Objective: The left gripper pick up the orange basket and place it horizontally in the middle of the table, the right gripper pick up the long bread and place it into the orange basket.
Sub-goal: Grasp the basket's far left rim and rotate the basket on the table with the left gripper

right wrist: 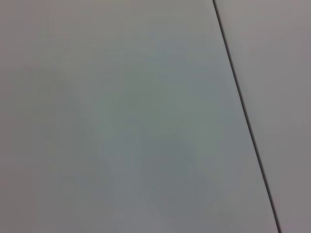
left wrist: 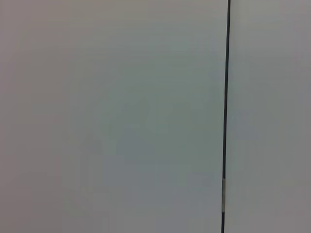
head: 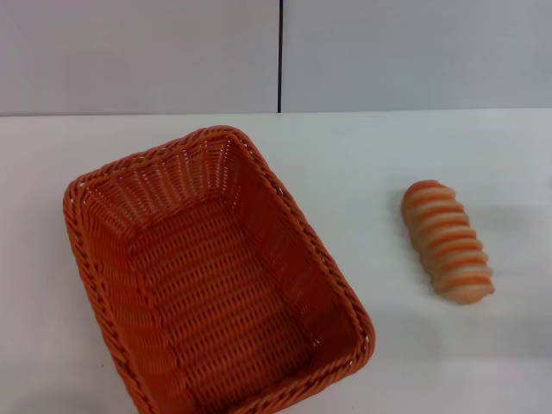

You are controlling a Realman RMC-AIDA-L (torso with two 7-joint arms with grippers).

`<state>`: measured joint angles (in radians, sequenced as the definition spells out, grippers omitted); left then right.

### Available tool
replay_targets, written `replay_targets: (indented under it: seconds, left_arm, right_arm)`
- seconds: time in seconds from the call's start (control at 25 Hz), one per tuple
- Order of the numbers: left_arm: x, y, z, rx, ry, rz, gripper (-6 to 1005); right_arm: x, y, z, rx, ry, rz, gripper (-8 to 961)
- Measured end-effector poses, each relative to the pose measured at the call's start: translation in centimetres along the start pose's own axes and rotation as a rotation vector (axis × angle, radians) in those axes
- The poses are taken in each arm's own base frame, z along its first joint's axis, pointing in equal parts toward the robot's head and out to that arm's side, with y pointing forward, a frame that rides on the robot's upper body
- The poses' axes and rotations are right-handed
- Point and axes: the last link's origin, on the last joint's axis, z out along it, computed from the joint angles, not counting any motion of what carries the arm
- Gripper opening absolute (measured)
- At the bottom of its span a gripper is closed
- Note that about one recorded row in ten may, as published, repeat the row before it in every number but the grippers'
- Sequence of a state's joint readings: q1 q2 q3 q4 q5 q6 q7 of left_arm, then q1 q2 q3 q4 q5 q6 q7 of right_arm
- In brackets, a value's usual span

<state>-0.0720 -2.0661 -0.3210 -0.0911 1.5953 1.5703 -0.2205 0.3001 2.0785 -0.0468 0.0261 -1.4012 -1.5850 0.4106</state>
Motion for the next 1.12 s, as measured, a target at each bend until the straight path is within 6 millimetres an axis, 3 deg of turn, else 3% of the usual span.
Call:
replay_targets:
  seconds: [0.88, 1.12]
  left_arm:
    - [-0.08, 0.03, -0.23, -0.012, -0.008, -0.001, 832]
    - [0.09, 0.04, -0.07, -0.127, -0.028, -0.010, 832]
  right_arm:
    - [0.02, 0.05, 0.44, -0.008, 0.003, -0.001, 638]
    - [0.10, -0.06, 0.55, -0.004, 0.010, -0.003, 638]
